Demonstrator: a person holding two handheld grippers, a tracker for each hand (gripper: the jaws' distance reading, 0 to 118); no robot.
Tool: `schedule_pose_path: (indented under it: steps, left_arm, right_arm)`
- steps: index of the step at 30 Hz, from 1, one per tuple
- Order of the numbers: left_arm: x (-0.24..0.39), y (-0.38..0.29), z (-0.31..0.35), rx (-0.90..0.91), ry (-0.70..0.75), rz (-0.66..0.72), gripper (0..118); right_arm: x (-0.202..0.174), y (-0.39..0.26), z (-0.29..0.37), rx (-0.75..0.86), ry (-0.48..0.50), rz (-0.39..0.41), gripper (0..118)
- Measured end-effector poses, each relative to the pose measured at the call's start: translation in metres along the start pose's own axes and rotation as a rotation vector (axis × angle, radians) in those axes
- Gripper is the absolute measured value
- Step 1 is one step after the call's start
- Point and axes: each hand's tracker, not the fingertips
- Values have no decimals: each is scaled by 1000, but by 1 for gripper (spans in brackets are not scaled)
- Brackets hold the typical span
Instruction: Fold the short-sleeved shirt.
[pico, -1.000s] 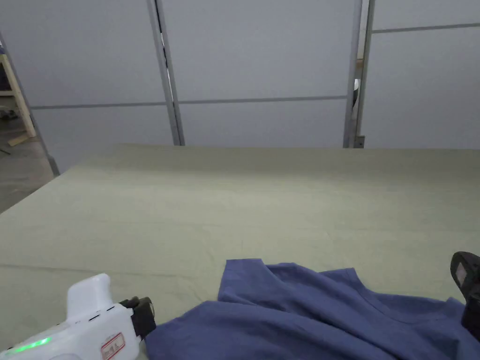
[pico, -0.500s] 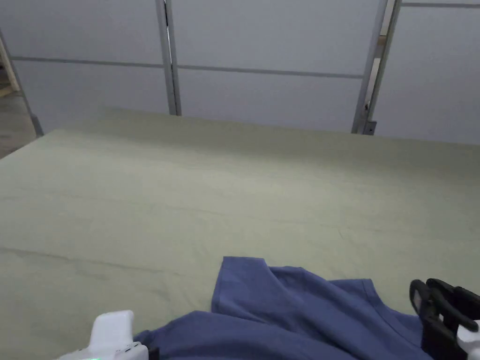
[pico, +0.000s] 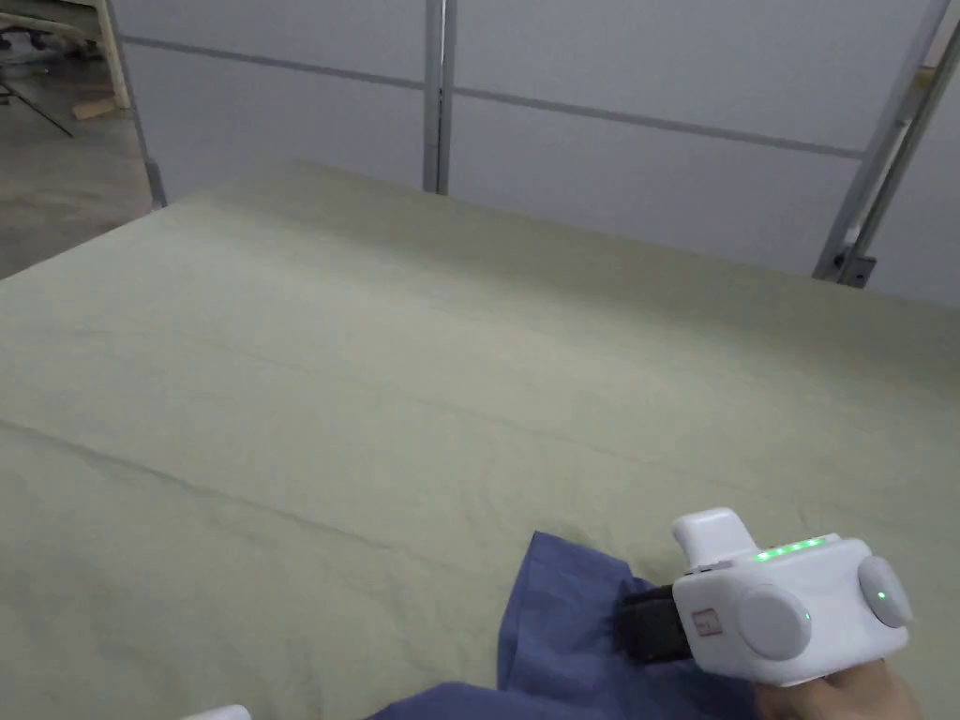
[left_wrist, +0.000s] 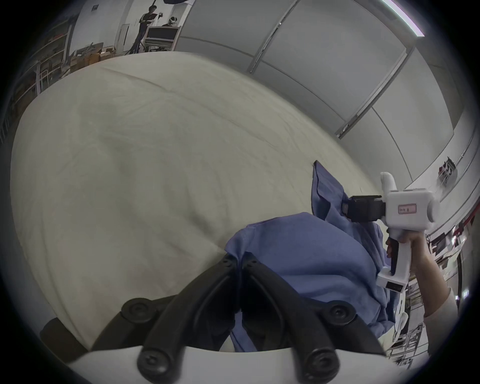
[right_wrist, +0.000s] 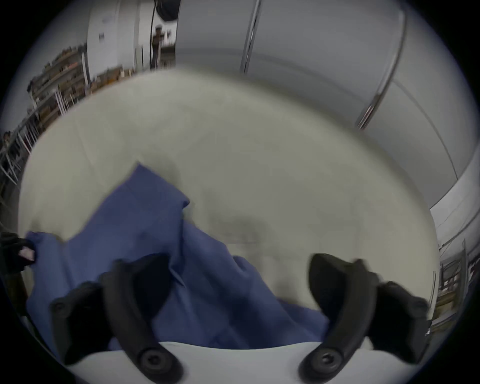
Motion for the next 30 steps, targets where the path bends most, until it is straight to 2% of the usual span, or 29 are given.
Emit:
schedule_pose_path:
  steps: [1, 2, 3, 4, 5, 7, 9, 14, 17, 19, 21, 22, 25, 26, 29, 30]
  left_arm:
    - [0, 0, 1, -4, -5, 1, 2]
    - [-1, 1, 1, -6, -10, 1, 2]
    - [2, 5, 3, -5, -11, -1, 2]
    - [2, 5, 4, -1, -13, -7, 2]
    - [3, 6, 7, 2, -15, -9, 2]
    - [4, 7, 11, 30, -31, -7, 2]
    - [7, 8, 25, 67, -41, -9, 2]
    - [17, 22, 79, 224, -61, -70, 2]
    - [30, 37, 116, 344, -58, -119, 2]
    - [40, 48, 140, 429, -76, -134, 2]
    - [50, 55, 163, 508, -100, -142, 2]
    - [57, 57, 175, 558, -110, -149, 2]
    - [73, 66, 202, 667, -175, -158, 2]
    - [80, 68, 211, 691, -205, -164, 2]
    - [112, 80, 233, 740, -245, -209, 2]
    - [122, 86, 239, 751, -263, -225, 2]
  right_arm:
    - [1, 2, 5, -40, 11, -15, 94]
    - [1, -3, 10, -23, 32, 22, 77]
    - [2, -7, 20, 31, 54, 69, 14]
    - [1, -12, 31, 78, 80, 91, 3]
    - [-2, -17, 39, 135, -21, 76, 3]
    - [-10, -28, 71, 196, 65, 28, 3]
    - [-4, -40, 104, 285, 64, -53, 3]
    - [44, -72, 202, 569, -17, -202, 3]
    - [79, -110, 280, 771, -90, -327, 3]
    - [77, -132, 339, 901, -134, -402, 3]
    - [82, -158, 384, 1003, -179, -443, 3]
    - [125, -176, 390, 1061, -217, -471, 3]
    - [153, -207, 440, 1180, -241, -523, 3]
    - [129, -213, 455, 1215, -242, -527, 3]
    - [136, -220, 491, 1275, -275, -525, 3]
    - [105, -213, 509, 1293, -263, -525, 3]
